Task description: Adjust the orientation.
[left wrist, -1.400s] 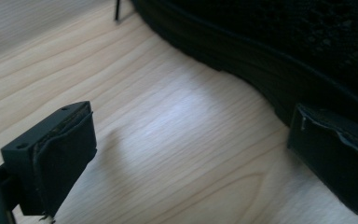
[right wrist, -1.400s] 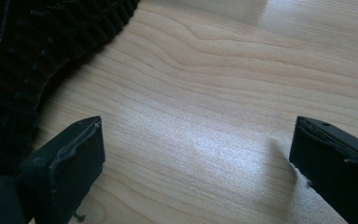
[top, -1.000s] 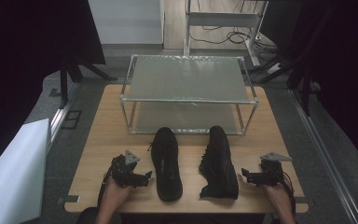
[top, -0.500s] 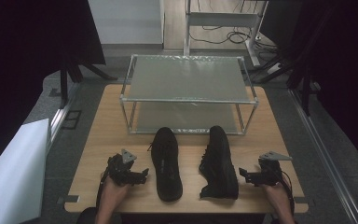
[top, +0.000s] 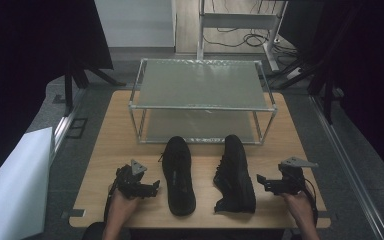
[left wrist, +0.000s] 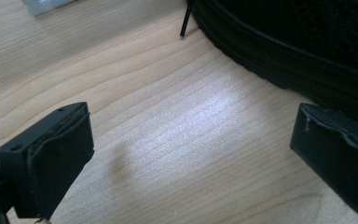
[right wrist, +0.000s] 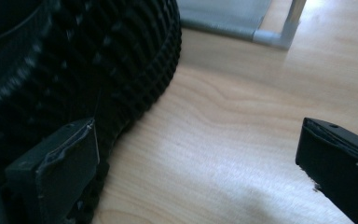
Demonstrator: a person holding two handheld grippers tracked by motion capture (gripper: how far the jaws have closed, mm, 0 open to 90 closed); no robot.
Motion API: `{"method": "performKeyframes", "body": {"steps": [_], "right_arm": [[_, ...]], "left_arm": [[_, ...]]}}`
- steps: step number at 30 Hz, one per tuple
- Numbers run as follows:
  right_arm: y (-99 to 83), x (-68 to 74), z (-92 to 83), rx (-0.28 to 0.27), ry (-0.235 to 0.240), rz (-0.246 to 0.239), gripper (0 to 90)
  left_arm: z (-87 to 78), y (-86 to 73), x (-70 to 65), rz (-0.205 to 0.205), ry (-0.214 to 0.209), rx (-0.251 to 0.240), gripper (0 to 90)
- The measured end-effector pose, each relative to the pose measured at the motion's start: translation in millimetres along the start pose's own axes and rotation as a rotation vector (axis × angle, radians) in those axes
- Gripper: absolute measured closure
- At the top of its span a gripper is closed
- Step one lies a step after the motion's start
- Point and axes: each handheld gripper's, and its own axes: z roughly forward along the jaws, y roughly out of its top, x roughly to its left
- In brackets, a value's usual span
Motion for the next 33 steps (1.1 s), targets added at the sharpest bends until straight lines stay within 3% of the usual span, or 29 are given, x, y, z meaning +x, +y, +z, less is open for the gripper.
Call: {"method": "performKeyframes", "body": {"steps": [8,18,30,33], "right_arm": [[14.5,6.0,-5.3,-0.013,0.02,0.0,0.0],[33.6,24.2,-7.6,-0.04,0.025,-0.026,0.0],[35.6,38.9,6.3,-0.033,0.023,-0.046,0.0],[35.5,38.2,4.3,-0.029,0.003,-0.05,0.0]], "left_arm": [[0.8,-0.3,-0.5,0.003,-0.002,0.006,0.0],[1.0,-0.7,-0.5,0.004,-0.003,0.01,0.0],[2.3,-0.7,-1.6,0.007,-0.004,0.015,0.0],[2.1,-1.1,-1.1,0.006,-0.004,0.017,0.0]]}}
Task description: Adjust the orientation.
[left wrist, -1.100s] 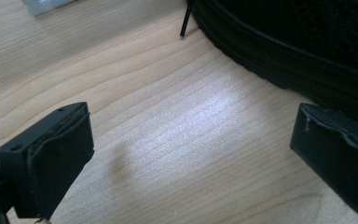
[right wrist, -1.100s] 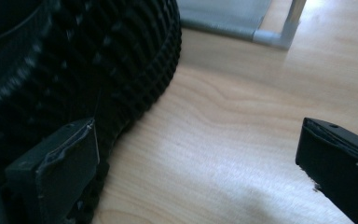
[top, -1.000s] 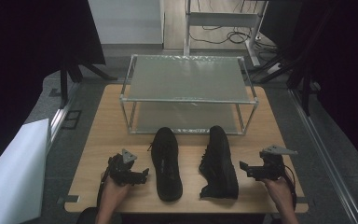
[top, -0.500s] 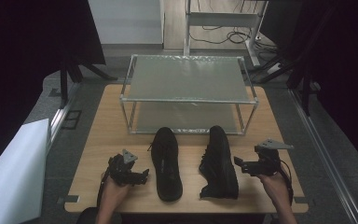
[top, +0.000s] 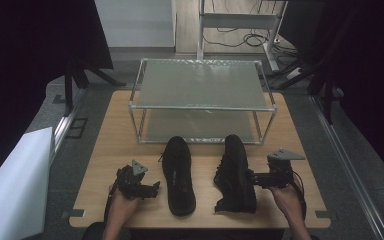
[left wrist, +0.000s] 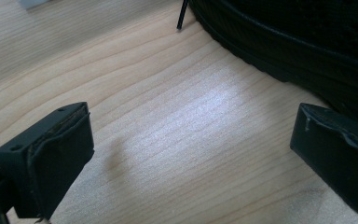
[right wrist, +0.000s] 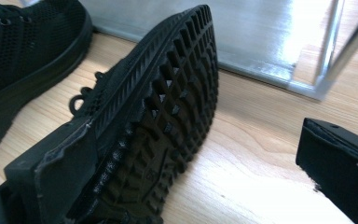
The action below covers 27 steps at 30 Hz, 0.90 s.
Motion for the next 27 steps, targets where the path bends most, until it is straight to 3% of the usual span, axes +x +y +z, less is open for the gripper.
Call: {"method": "performKeyframes", "body": {"steps": [12,21,27], "right_arm": [[-3.1,-14.2,-11.9,0.003,-0.056,0.031,0.0],[-14.5,-36.1,-22.5,-0.013,-0.082,0.101,1.2],[-22.2,-45.5,-28.1,-0.014,-0.085,0.142,7.2]], "left_arm": [[-1.3,-0.9,2.0,-0.006,0.009,0.0,0.0],[-0.7,-0.8,1.2,-0.004,0.006,0.006,0.0],[-0.4,-1.0,0.7,-0.004,0.004,0.009,0.0]]}}
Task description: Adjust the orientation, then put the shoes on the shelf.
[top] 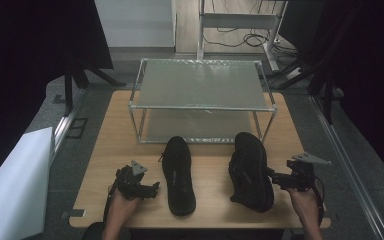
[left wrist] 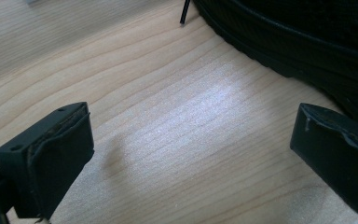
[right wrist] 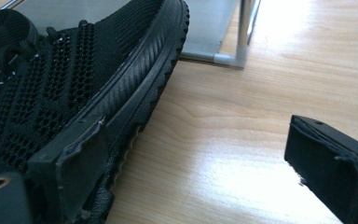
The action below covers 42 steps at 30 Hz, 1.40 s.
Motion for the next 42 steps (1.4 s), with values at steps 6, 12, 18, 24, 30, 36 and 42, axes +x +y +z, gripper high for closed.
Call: {"method": "performKeyframes", "body": {"steps": [6,12,18,24,30,36,42], "right_arm": [[-5.5,-11.9,-0.6,0.009,-0.009,0.033,8.7],[-13.7,-27.1,1.6,0.043,-0.064,0.055,12.7],[-24.2,-41.9,8.3,0.084,-0.043,0.116,11.0],[-23.4,-42.9,3.7,0.048,-0.017,0.137,9.6],[-18.8,-38.1,-3.4,-0.004,0.036,0.154,7.3],[-14.3,-28.3,-8.5,-0.036,0.114,0.149,4.9],[-14.8,-19.9,-1.3,-0.007,0.146,0.121,3.0]], "left_arm": [[0.3,0.4,-0.2,0.003,-0.001,0.002,0.0],[-0.2,0.3,0.0,0.0,0.0,0.001,0.0],[-0.3,1.2,0.1,-0.027,-0.02,-0.004,0.0],[-3.7,3.9,-0.6,-0.05,-0.03,-0.011,0.0],[-9.1,7.9,-4.8,-0.072,-0.054,-0.05,1.0],[-14.9,12.5,-11.1,-0.12,-0.095,-0.107,1.6],[-20.2,24.8,-19.3,-0.153,-0.142,-0.161,1.3]]}}
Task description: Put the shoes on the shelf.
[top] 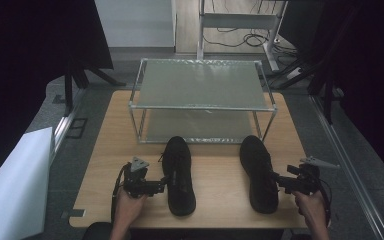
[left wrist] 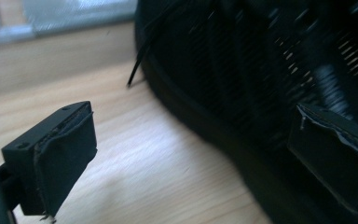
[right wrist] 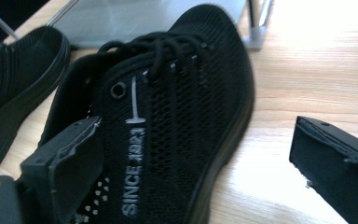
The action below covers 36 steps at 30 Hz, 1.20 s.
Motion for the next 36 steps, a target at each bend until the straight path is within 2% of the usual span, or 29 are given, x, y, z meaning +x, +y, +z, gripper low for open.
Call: {"method": "performKeyframes", "body": {"steps": [6,9,13,14,16,17,20,23,24,27,28,30,31,32,33,34,35,36], "right_arm": [[1.8,11.5,14.3,0.058,0.017,-0.057,1.3],[2.1,13.7,22.5,0.069,0.021,-0.045,1.5],[2.5,12.8,31.7,0.084,-0.026,-0.047,3.3],[1.9,12.9,36.0,0.097,-0.038,-0.051,3.2],[0.8,13.8,42.1,0.11,-0.049,-0.048,3.1],[0.7,14.7,45.3,0.11,-0.06,-0.049,2.6],[2.2,16.3,48.3,0.102,-0.088,-0.062,3.3],[3.6,19.4,50.3,0.095,-0.101,-0.073,13.1],[4.0,20.6,50.8,0.098,-0.1,-0.077,16.1],[5.3,25.7,53.3,0.122,-0.177,-0.167,27.9],[5.8,26.4,53.5,0.124,-0.19,-0.174,31.5],[5.5,27.8,54.5,0.114,-0.228,-0.199,38.1],[5.2,28.2,54.4,0.111,-0.242,-0.204,42.0],[5.1,28.1,54.0,0.108,-0.251,-0.207,45.5],[4.4,28.1,52.8,0.096,-0.266,-0.211,52.8],[4.4,28.1,52.8,0.096,-0.266,-0.211,52.8],[4.0,28.4,50.8,0.075,-0.295,-0.24,63.3],[3.6,28.1,50.4,0.069,-0.301,-0.239,65.9]], "left_arm": [[2.7,9.2,-8.6,-0.003,-0.044,-0.016,1.3],[5.3,11.9,-13.1,0.002,-0.054,-0.013,1.6],[9.7,13.9,-18.8,0.008,-0.069,-0.005,1.7],[15.8,16.2,-23.0,0.015,-0.06,0.006,1.5],[17.9,17.0,-23.7,0.014,-0.063,0.01,1.4],[25.0,19.5,-26.4,0.017,-0.057,0.031,0.7],[38.6,22.2,-32.2,0.062,-0.008,0.074,0.0],[49.6,24.8,-32.7,0.072,0.043,0.1,0.0],[52.3,25.4,-32.5,0.065,0.044,0.102,0.0],[55.8,27.1,-31.9,0.068,0.045,0.104,0.7],[55.0,27.3,-31.8,0.076,0.043,0.098,4.2],[53.2,26.8,-33.4,0.099,0.099,0.08,16.4],[52.0,26.7,-32.2,0.104,0.106,0.071,25.3],[50.4,26.6,-28.1,0.101,0.104,0.06,31.5],[49.4,26.6,-24.1,0.092,0.098,0.055,37.9],[49.4,26.6,-24.1,0.092,0.098,0.055,42.6],[47.2,27.0,-16.8,0.076,0.087,0.052,46.6],[46.2,27.3,-15.4,0.076,0.086,0.055,49.5]]}}
